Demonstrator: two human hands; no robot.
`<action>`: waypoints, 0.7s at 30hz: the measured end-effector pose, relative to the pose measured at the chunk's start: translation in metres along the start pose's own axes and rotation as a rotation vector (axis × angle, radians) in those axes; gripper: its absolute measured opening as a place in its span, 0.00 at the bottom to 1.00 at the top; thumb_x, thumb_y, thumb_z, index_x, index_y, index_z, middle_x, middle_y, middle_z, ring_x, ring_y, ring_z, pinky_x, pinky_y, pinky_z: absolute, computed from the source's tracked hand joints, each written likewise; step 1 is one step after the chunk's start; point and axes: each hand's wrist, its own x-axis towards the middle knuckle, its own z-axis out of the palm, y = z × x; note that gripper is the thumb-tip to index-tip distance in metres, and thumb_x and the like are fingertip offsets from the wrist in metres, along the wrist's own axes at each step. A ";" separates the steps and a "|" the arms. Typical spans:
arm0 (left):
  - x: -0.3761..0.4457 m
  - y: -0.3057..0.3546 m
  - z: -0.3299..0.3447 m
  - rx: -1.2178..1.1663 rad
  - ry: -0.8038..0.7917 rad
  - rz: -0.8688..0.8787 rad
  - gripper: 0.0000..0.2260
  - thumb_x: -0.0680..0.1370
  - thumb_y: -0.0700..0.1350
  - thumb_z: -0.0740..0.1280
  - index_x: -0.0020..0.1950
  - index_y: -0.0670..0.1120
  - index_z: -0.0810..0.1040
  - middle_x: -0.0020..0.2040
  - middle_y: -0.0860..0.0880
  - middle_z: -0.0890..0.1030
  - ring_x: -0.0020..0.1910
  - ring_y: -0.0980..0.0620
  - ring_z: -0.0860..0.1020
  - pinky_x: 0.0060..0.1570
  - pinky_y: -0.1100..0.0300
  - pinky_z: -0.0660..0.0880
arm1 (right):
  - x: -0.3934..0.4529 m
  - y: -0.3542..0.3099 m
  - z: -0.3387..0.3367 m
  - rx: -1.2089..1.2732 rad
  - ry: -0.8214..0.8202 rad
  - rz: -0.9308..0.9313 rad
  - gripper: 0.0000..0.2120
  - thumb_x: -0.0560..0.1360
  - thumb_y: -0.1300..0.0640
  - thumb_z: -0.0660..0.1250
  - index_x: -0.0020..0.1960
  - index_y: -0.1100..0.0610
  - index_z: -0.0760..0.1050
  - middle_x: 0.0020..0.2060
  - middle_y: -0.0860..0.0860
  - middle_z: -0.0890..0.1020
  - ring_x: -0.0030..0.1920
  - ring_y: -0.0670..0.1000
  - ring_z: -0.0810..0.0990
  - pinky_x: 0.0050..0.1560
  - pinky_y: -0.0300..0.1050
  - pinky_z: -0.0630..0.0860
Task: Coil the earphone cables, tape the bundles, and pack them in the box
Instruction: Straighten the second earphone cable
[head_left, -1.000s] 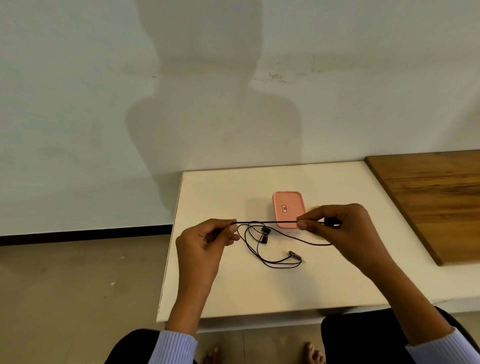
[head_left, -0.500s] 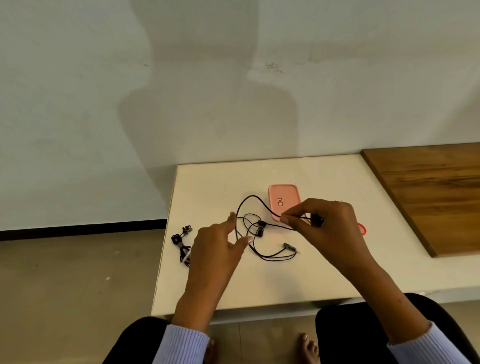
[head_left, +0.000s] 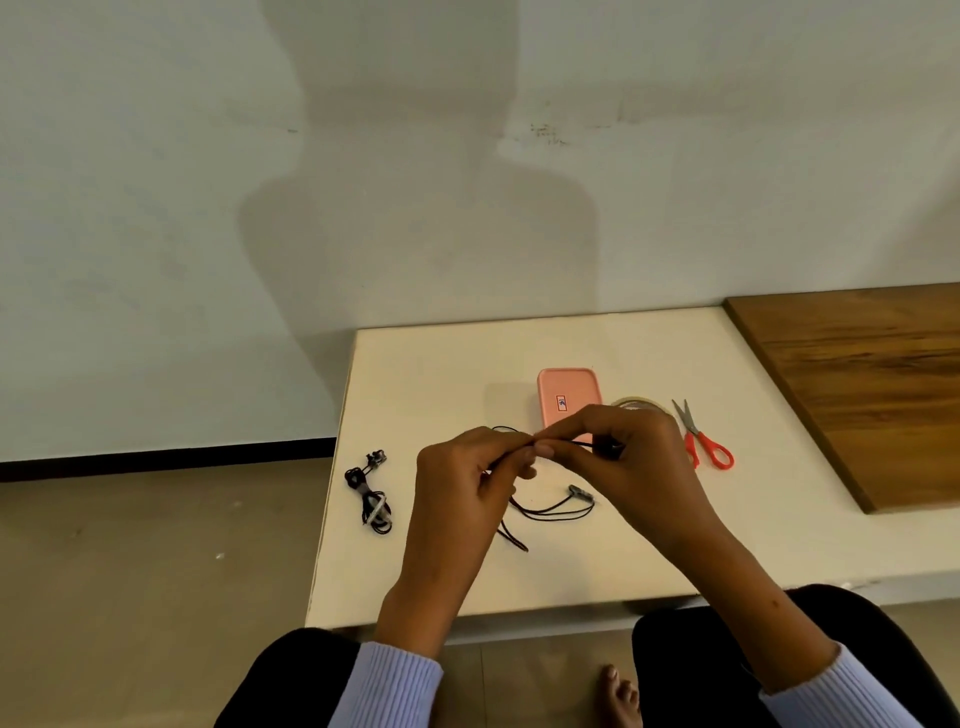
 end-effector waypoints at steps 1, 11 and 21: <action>0.000 -0.002 -0.002 0.002 0.006 0.008 0.05 0.76 0.43 0.68 0.48 0.49 0.84 0.38 0.62 0.81 0.38 0.62 0.81 0.37 0.64 0.79 | 0.000 0.001 -0.003 0.013 -0.016 0.014 0.05 0.68 0.58 0.74 0.40 0.49 0.83 0.29 0.29 0.77 0.34 0.37 0.74 0.34 0.27 0.67; -0.001 -0.024 -0.031 -0.027 0.138 -0.114 0.07 0.74 0.47 0.67 0.48 0.49 0.83 0.39 0.55 0.84 0.38 0.60 0.83 0.41 0.62 0.80 | -0.002 0.032 -0.049 0.030 0.029 0.129 0.03 0.65 0.54 0.74 0.39 0.50 0.83 0.31 0.37 0.83 0.27 0.48 0.74 0.30 0.33 0.69; -0.003 -0.011 -0.017 0.117 -0.022 -0.107 0.25 0.77 0.35 0.64 0.70 0.55 0.67 0.52 0.52 0.83 0.37 0.63 0.82 0.36 0.77 0.72 | 0.001 0.023 -0.023 -0.052 0.083 0.043 0.04 0.68 0.56 0.75 0.41 0.49 0.82 0.34 0.38 0.81 0.29 0.44 0.72 0.31 0.31 0.66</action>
